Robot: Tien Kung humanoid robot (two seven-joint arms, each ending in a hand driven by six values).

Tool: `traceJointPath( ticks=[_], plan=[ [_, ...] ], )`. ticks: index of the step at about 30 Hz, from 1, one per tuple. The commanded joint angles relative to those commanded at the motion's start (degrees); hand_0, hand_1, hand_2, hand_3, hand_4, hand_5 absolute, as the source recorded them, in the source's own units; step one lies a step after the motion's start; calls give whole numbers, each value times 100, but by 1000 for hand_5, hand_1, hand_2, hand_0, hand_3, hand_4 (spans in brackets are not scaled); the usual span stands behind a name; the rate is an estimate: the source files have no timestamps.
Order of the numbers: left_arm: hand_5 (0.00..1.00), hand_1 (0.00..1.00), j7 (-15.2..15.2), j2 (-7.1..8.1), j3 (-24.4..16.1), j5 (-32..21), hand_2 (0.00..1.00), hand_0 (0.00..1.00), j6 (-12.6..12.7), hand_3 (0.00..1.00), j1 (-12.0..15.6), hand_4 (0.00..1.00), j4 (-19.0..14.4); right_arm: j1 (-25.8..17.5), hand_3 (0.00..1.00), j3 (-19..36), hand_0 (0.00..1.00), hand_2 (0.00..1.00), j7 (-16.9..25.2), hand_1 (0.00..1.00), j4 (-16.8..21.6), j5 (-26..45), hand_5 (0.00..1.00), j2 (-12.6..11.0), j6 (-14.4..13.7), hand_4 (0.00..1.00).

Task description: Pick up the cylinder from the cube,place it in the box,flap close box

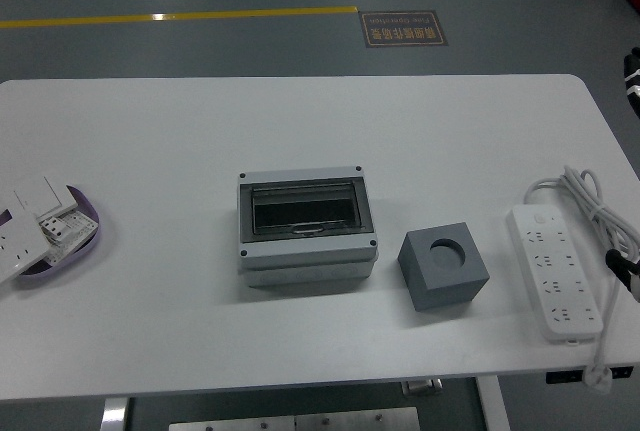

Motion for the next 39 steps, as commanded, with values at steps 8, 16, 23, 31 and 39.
traceJointPath(
  ticks=[8,16,23,31,39],
  plan=[
    [223,624,13,-4,50,-53,616,598,20,636,34,682,20,6,624,-51,704,598,73,599,-46,122,149,-10,10,713],
    [221,624,30,-9,94,-122,617,599,24,635,67,682,26,61,625,-286,703,598,98,598,-158,219,155,34,39,715],
    [221,624,54,-60,140,-161,616,599,39,636,113,682,33,179,625,-470,702,598,96,598,-124,181,149,59,29,715],
    [221,624,46,-102,125,-163,616,599,27,636,129,682,23,230,625,-559,700,598,99,596,-130,136,155,119,33,715],
    [221,624,41,-130,87,-166,616,599,22,636,166,682,17,266,625,-535,698,598,88,595,-160,94,155,100,39,717]
  ],
)
